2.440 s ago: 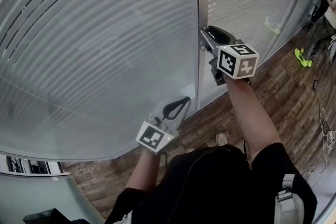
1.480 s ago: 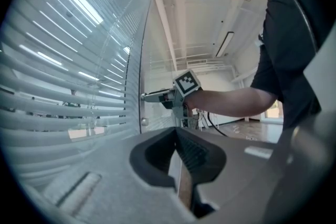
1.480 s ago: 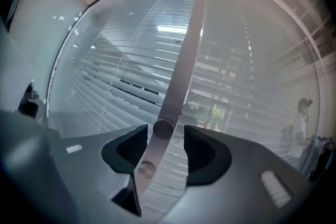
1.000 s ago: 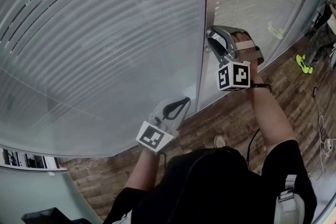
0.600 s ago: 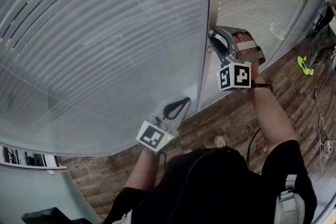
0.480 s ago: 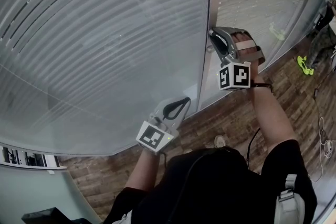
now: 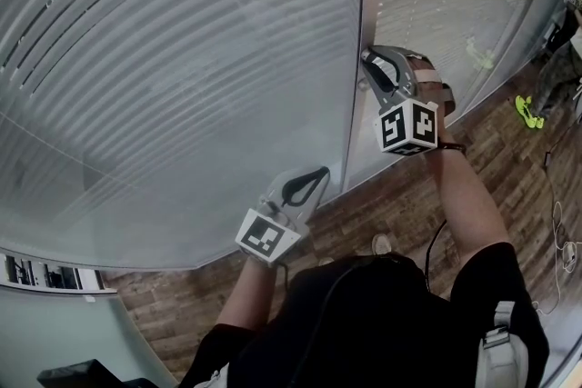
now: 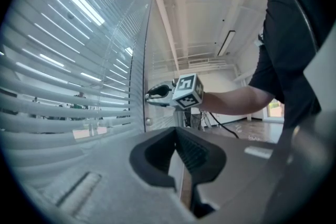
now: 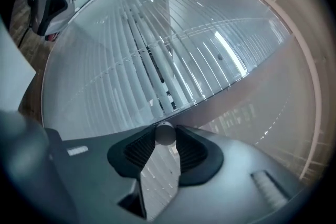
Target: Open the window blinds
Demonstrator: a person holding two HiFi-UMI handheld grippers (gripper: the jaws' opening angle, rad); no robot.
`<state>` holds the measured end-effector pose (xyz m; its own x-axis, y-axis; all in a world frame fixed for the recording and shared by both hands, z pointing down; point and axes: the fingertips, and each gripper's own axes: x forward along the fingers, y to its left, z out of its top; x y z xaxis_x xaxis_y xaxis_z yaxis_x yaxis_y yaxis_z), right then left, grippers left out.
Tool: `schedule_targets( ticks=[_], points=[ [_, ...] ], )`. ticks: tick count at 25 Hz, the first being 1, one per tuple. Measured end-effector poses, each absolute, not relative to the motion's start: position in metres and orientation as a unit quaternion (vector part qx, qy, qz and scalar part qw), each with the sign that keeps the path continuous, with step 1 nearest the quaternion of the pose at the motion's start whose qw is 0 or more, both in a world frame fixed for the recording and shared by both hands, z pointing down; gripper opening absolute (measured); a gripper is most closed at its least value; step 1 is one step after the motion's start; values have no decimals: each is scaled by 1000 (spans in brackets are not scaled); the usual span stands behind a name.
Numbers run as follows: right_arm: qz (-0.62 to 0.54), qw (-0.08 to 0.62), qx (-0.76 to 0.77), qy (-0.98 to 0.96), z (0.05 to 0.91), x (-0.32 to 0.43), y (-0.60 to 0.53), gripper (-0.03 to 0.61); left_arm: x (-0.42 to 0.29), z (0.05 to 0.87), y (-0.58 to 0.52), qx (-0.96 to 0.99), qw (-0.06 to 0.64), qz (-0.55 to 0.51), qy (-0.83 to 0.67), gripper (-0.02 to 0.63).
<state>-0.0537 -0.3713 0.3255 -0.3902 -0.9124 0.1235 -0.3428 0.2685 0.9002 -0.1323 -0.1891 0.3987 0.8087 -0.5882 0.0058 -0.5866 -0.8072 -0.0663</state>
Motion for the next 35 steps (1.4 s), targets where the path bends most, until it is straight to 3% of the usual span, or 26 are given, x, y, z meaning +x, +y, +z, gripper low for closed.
schedule_targets(
  ticks=[35],
  points=[
    [34,29,490,-871,322,-37,-383,126,-130,400,-190,-950,36,1,309,5]
  ],
)
